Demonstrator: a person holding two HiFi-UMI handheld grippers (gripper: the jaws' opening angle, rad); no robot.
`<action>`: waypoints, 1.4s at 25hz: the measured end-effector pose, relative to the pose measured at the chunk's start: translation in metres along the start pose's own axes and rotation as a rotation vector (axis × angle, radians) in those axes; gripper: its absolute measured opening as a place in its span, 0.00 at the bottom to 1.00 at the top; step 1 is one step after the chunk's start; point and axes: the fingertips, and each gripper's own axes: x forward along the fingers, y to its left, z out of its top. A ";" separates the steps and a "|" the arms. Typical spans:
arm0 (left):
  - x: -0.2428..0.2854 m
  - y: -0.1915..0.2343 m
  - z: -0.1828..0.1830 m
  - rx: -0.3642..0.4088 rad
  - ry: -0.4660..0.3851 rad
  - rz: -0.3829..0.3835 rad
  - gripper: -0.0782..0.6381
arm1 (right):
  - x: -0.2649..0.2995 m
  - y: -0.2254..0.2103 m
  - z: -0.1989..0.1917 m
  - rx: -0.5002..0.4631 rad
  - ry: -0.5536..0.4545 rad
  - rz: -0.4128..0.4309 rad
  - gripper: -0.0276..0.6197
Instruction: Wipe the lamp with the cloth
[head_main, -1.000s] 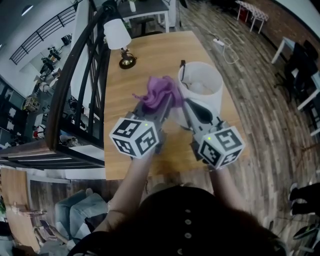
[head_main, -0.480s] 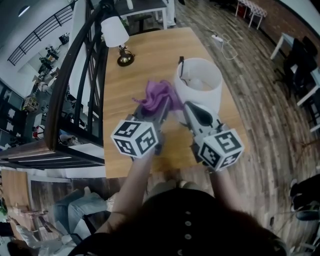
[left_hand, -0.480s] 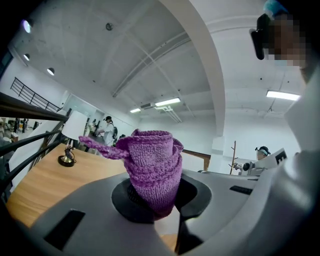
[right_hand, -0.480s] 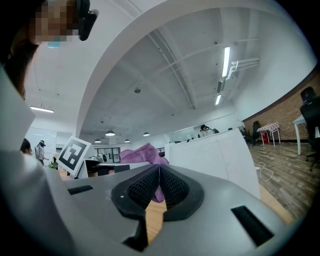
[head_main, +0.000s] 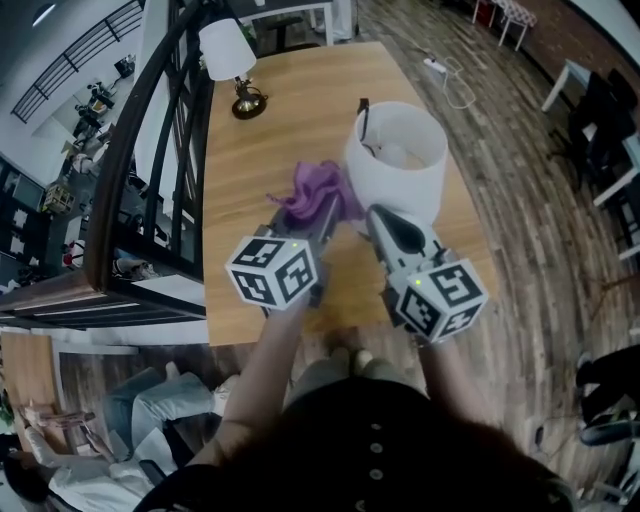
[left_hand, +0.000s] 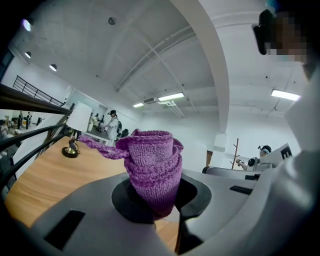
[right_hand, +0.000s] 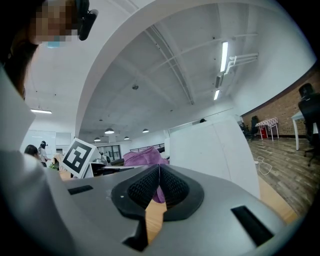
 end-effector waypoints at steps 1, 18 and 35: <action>0.000 0.000 -0.003 -0.005 0.005 0.001 0.19 | -0.001 0.000 -0.002 0.002 0.004 0.000 0.06; -0.006 0.002 -0.050 -0.057 0.078 0.021 0.19 | -0.007 0.002 -0.033 0.038 0.067 -0.008 0.06; -0.021 -0.015 -0.042 -0.051 0.065 0.007 0.19 | -0.019 0.005 -0.025 0.033 0.047 -0.012 0.06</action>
